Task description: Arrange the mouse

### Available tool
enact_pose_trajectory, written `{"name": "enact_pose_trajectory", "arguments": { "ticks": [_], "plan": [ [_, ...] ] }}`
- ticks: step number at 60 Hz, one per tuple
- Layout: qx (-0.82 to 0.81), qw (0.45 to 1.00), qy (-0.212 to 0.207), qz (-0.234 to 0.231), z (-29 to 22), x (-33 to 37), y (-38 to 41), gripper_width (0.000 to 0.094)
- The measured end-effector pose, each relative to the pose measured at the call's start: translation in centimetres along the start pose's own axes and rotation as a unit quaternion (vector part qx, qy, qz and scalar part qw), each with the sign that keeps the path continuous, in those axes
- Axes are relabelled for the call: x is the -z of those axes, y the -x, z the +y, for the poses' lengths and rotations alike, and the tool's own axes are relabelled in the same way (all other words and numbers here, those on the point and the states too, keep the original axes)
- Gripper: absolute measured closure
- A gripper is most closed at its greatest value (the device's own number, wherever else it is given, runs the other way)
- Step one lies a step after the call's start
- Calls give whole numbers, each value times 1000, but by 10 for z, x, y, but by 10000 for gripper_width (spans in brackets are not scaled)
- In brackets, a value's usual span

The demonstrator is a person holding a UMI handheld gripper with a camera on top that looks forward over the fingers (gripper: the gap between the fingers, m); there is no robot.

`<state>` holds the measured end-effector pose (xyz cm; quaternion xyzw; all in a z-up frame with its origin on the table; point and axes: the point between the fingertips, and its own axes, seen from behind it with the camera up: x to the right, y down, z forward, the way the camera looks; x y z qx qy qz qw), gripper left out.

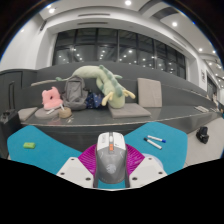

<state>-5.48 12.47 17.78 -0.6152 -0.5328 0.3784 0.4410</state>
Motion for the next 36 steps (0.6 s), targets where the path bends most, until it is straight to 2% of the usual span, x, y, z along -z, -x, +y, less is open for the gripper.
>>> {"name": "enact_pose_trajectory", "arguments": {
  "ticks": [6,11,26,31,36],
  "plan": [
    [-9,999,26,36,15,-47,-69,584],
    [-16,996,58,58,50,-83,-114,582],
    [-29,986,151,62,155,-131,-159,570],
    [-37,982,173,65,178,-133,-162,506],
    [-37,985,154,65,177,-135,-163,427]
  ]
}}
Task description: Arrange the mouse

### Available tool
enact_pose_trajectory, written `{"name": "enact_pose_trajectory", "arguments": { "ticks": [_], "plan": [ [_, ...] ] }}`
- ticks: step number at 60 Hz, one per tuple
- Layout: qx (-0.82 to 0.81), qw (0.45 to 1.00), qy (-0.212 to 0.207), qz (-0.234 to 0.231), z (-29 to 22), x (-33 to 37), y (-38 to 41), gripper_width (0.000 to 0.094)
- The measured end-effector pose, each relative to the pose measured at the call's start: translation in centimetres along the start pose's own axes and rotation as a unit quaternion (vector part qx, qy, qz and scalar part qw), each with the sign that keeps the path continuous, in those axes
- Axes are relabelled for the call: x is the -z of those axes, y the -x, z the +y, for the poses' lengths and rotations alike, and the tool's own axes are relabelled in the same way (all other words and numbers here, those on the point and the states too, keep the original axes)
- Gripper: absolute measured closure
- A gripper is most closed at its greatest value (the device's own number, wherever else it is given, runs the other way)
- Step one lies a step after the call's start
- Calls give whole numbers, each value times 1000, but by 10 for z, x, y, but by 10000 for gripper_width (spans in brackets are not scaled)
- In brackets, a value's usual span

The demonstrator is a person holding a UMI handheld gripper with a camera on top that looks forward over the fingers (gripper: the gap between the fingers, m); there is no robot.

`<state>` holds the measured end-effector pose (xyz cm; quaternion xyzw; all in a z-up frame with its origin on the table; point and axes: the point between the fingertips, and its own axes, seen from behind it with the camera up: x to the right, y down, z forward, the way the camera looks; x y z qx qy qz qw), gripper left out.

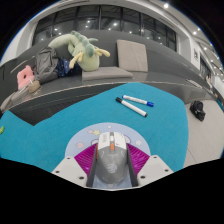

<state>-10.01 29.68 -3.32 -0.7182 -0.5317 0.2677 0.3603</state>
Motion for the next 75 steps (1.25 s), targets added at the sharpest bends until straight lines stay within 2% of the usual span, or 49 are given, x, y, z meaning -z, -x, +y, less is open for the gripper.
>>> {"name": "enact_pose_trajectory", "arguments": {
  "ticks": [1,4,6,9,19,34,44,55,75],
  "plan": [
    [0,1000,-2,1,0,0,0,397],
    [9,1000,-5,22,-5,0,-11,163],
    [16,999,-6,39,-6,2,-17,56],
    [27,998,-13,52,-12,9,-21,78],
    [25,998,-42,46,-26,80,-1,78],
    [91,991,-98,15,21,229,89,79],
    [81,992,-88,-50,77,301,158,80],
    [70,992,-62,-84,124,343,193,81],
    [76,991,-64,-90,136,363,212,81]
  ]
}}
